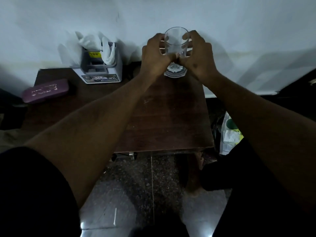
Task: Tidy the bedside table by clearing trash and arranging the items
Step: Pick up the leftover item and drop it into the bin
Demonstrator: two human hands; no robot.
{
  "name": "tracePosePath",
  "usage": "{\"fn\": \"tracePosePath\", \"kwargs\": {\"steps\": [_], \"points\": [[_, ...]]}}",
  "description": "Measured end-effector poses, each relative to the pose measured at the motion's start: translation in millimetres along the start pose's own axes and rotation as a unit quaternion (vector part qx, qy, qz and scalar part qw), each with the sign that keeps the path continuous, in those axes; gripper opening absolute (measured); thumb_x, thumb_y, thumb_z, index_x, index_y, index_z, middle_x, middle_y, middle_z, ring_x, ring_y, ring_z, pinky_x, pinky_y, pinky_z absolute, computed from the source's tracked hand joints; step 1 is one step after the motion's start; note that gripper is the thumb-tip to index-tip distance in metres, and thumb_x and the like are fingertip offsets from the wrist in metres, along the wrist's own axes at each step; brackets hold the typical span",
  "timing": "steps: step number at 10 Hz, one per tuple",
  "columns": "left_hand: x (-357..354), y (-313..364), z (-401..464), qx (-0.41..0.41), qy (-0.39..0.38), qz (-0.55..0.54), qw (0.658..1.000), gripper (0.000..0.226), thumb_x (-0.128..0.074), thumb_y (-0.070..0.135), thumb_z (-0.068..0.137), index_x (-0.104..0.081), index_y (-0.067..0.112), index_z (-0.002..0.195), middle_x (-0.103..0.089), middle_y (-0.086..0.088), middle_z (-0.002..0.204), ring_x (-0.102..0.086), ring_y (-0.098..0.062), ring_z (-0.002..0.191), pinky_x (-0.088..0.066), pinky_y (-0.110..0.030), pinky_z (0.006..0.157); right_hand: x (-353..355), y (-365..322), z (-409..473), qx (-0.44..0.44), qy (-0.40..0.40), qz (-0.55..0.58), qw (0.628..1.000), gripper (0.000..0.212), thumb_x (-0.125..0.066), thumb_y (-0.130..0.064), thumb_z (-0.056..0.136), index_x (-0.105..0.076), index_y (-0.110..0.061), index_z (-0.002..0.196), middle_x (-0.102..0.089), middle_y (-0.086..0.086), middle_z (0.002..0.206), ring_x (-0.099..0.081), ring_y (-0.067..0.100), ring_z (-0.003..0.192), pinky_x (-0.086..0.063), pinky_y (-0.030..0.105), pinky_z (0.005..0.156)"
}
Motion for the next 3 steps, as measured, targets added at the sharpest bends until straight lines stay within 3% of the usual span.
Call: {"fn": "tracePosePath", "kwargs": {"steps": [2,3], "points": [[-0.8,-4.7,-4.5,0.015,-0.021,-0.013,1.000,0.072,-0.087,0.041,0.063,-0.068,0.008,0.123,-0.079,-0.007,0.115,-0.077,-0.021,0.108,-0.064,-0.042,0.095,-7.7,1.2,-5.6,-0.007,-0.020,0.011,1.000,0.065,-0.074,-0.037,0.076,-0.054,-0.011,0.132,-0.073,0.007,0.116,-0.074,0.027,0.102,-0.062,0.051,0.089],[3.8,1.5,-11.9,0.011,-0.049,-0.023,0.998,0.089,-0.089,0.050,0.062,-0.062,0.006,0.134,-0.076,-0.009,0.126,-0.075,-0.022,0.114,-0.063,-0.045,0.099,1.3,-0.1,-7.7,-0.007,-0.046,0.005,0.999,0.083,-0.077,-0.046,0.074,-0.047,-0.005,0.140,-0.072,0.012,0.122,-0.072,0.031,0.111,-0.059,0.051,0.096]]}}
Point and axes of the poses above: each hand's wrist, its own z-axis towards the middle knuckle, its own x-axis out of the back of the hand, y = z × x, the point moved 9 cm from there along z, towards the middle knuckle
